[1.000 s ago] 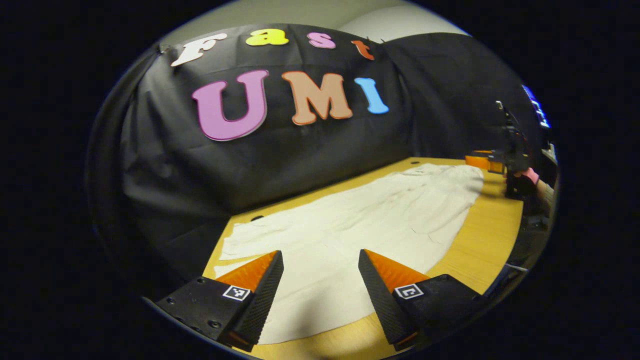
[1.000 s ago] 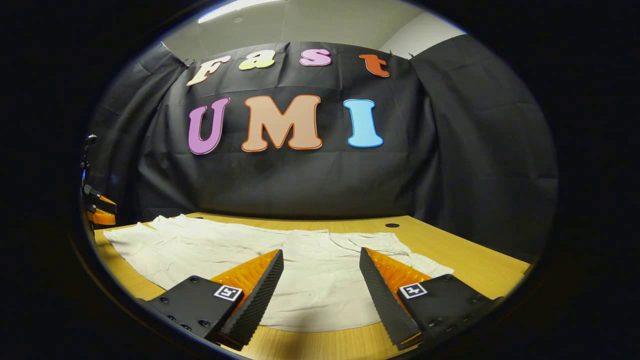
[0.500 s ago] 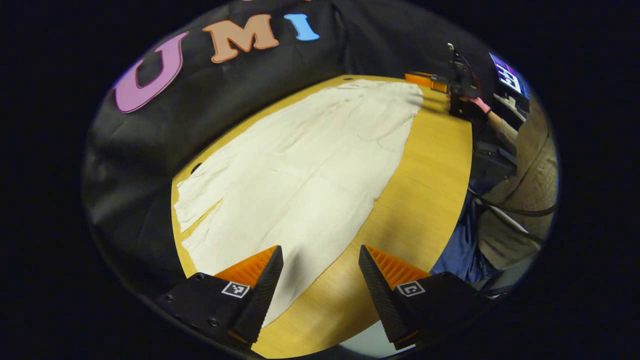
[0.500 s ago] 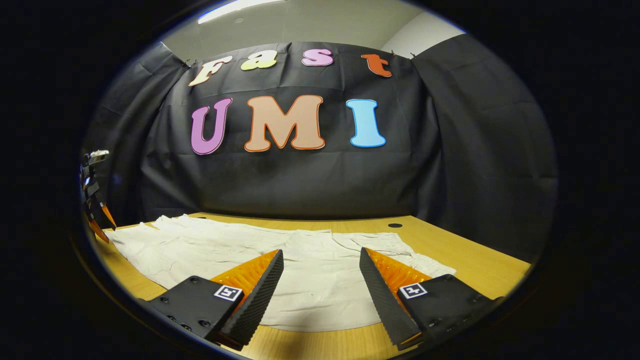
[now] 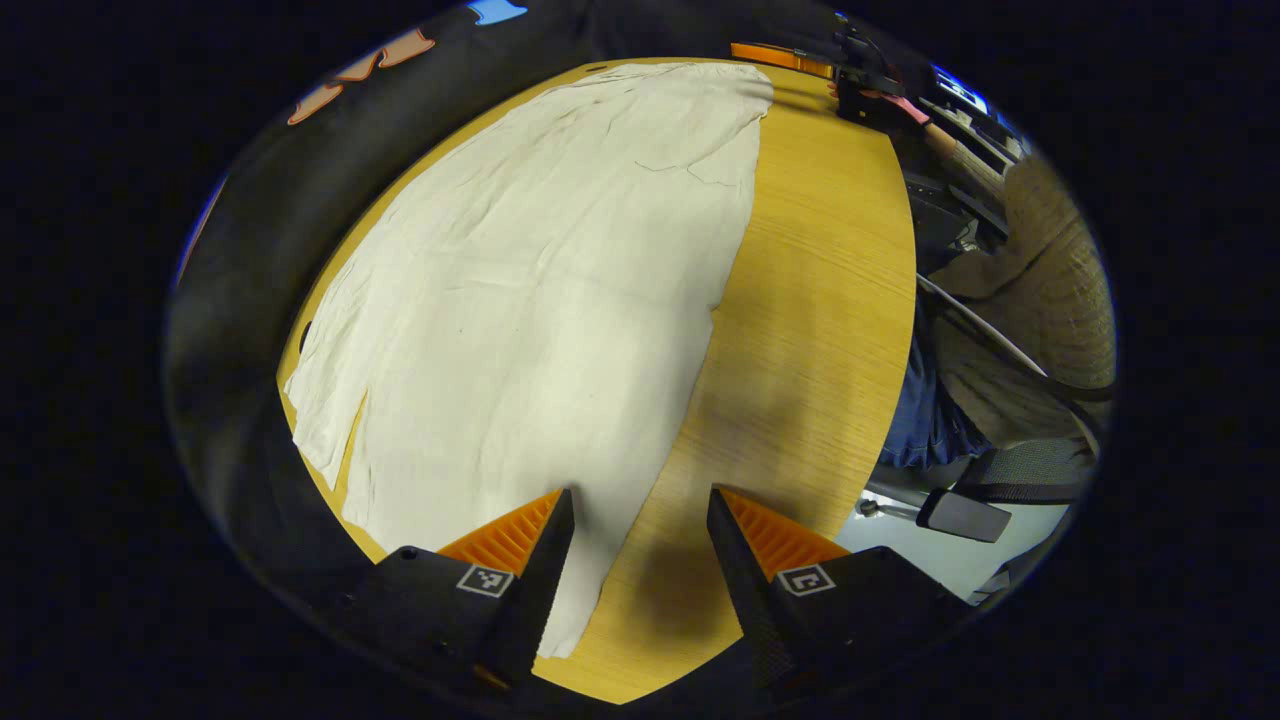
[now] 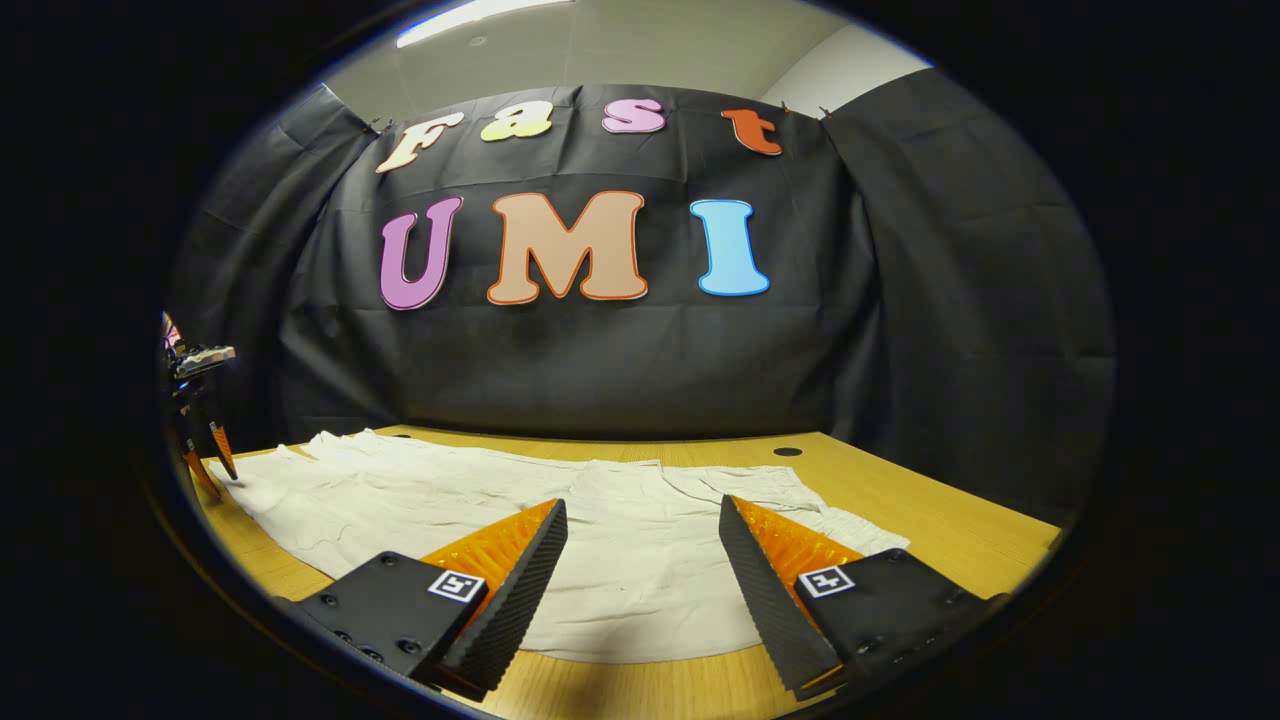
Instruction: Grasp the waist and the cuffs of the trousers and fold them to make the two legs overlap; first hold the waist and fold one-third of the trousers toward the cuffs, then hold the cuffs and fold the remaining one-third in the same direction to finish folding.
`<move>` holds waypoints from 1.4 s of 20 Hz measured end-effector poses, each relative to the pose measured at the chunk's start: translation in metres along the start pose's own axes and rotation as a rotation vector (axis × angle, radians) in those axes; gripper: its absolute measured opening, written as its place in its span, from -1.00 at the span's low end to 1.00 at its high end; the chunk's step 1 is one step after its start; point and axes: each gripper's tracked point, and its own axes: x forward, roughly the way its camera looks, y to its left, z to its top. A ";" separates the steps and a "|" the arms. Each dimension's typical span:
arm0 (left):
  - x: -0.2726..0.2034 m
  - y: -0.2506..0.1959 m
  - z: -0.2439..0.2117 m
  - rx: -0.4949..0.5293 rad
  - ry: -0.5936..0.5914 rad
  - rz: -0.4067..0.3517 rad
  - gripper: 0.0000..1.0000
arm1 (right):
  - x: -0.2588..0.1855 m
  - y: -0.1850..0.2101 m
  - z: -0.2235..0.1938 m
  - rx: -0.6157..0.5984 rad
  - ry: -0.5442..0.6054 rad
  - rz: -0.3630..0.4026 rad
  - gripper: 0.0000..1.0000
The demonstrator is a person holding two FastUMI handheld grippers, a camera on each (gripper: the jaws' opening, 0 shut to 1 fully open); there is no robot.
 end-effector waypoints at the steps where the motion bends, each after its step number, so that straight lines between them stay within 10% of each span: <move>1: 0.001 -0.001 -0.004 0.015 0.029 -0.012 0.59 | 0.000 0.001 0.000 0.000 0.001 0.001 0.96; 15: 0.005 0.001 -0.007 0.057 0.240 -0.197 0.36 | 0.000 0.002 -0.001 0.000 0.005 0.008 0.96; 28: 0.008 0.014 -0.004 0.099 0.271 -0.165 -1.00 | 0.002 0.008 -0.005 0.004 0.039 0.044 0.96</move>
